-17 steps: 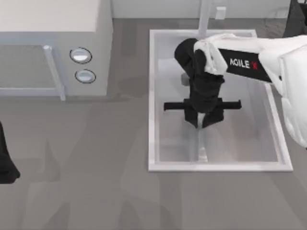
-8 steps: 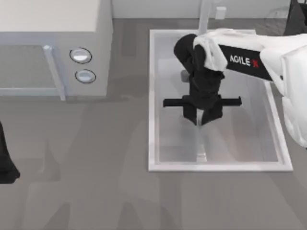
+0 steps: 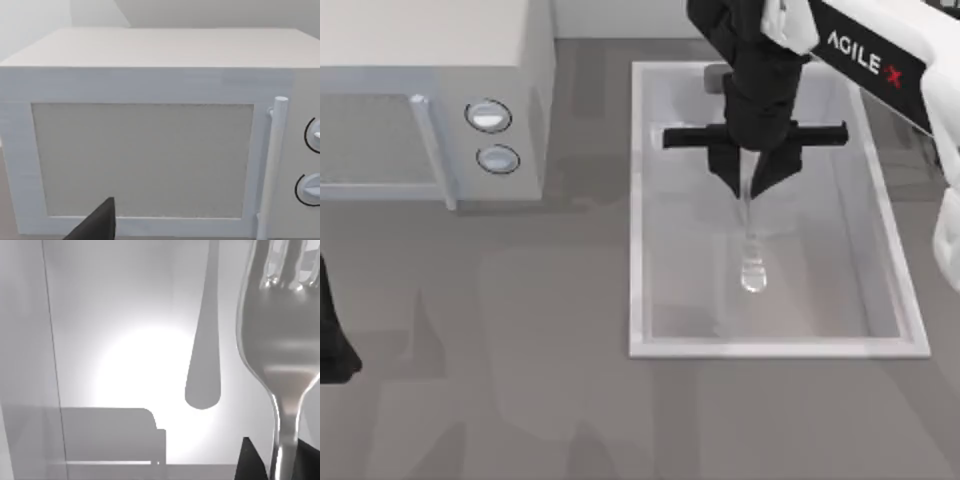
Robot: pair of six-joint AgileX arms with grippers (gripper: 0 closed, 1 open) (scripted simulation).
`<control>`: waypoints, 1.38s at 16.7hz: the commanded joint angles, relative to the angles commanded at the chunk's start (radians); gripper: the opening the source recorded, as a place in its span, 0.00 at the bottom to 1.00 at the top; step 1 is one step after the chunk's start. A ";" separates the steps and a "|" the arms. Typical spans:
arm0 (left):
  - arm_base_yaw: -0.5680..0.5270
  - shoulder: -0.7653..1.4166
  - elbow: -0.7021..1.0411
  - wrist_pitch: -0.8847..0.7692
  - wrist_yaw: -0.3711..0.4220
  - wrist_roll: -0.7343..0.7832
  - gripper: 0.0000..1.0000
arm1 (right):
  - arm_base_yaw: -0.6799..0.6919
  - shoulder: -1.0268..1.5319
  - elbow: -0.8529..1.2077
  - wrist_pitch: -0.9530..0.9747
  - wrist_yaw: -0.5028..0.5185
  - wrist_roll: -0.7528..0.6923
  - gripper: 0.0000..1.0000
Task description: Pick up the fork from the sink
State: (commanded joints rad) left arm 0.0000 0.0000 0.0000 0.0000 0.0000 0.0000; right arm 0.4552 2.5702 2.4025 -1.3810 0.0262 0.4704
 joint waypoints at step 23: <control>0.000 0.000 0.000 0.000 0.000 0.000 1.00 | -0.455 -0.926 -0.977 0.021 -0.023 -0.460 0.00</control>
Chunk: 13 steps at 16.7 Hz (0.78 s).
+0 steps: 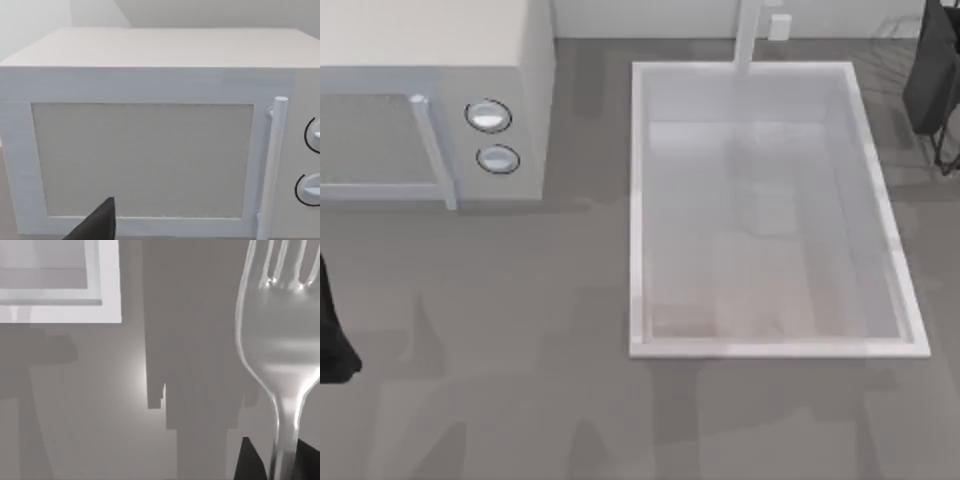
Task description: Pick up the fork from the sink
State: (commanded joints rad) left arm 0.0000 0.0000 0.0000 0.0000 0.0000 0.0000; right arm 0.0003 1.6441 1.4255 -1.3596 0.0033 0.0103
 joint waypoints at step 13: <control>0.000 0.000 0.000 0.000 0.000 0.000 1.00 | -0.062 -0.090 -0.213 0.123 -0.003 -0.064 0.00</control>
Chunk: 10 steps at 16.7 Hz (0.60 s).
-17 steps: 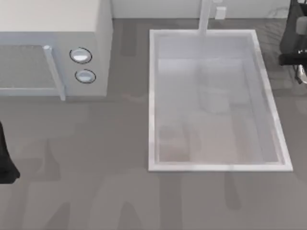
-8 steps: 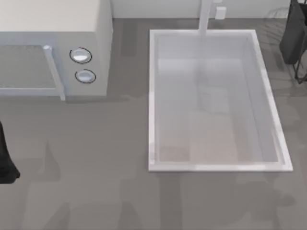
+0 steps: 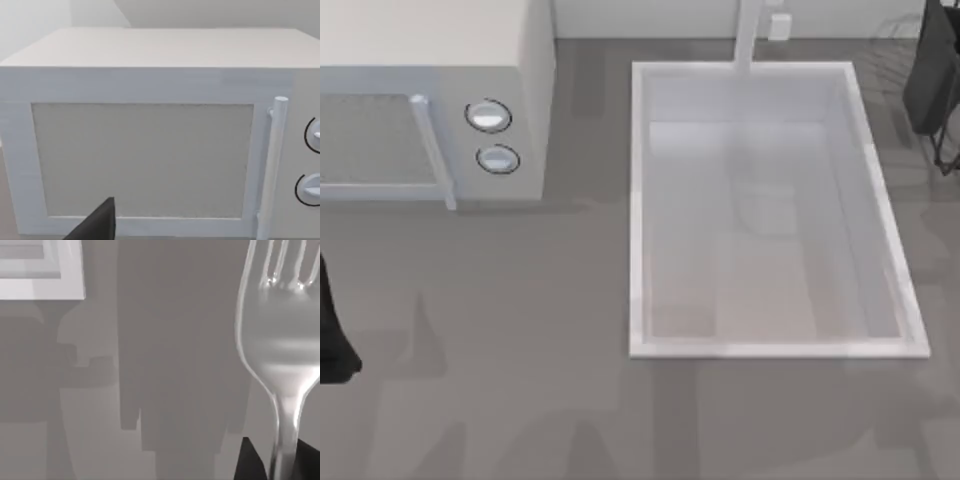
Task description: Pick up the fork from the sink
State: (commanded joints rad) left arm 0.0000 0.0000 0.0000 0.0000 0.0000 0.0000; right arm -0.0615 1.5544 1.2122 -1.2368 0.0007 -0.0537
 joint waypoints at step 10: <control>0.000 0.000 0.000 0.000 0.000 0.000 1.00 | 0.000 0.061 -0.263 0.333 -0.001 0.003 0.00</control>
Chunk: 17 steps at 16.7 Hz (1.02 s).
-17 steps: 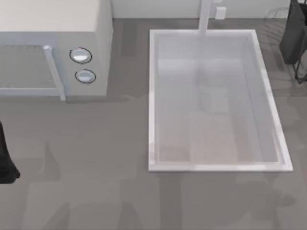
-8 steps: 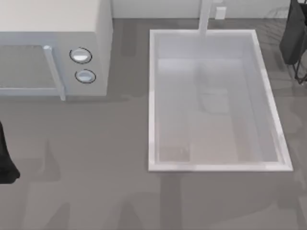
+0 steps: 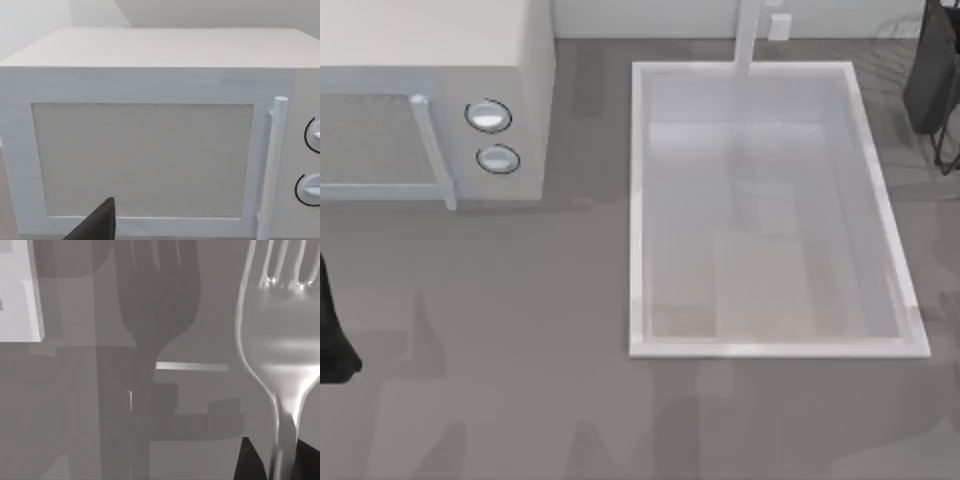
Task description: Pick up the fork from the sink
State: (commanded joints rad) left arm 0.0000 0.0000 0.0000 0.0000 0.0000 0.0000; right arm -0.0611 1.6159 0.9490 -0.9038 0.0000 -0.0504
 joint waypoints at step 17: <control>0.000 0.000 0.000 0.000 0.000 0.000 1.00 | 0.000 0.000 0.000 0.000 0.000 0.000 1.00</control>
State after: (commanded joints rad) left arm 0.0000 0.0000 0.0000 0.0000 0.0000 0.0000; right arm -0.0611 1.6159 0.9490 -0.9038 0.0000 -0.0504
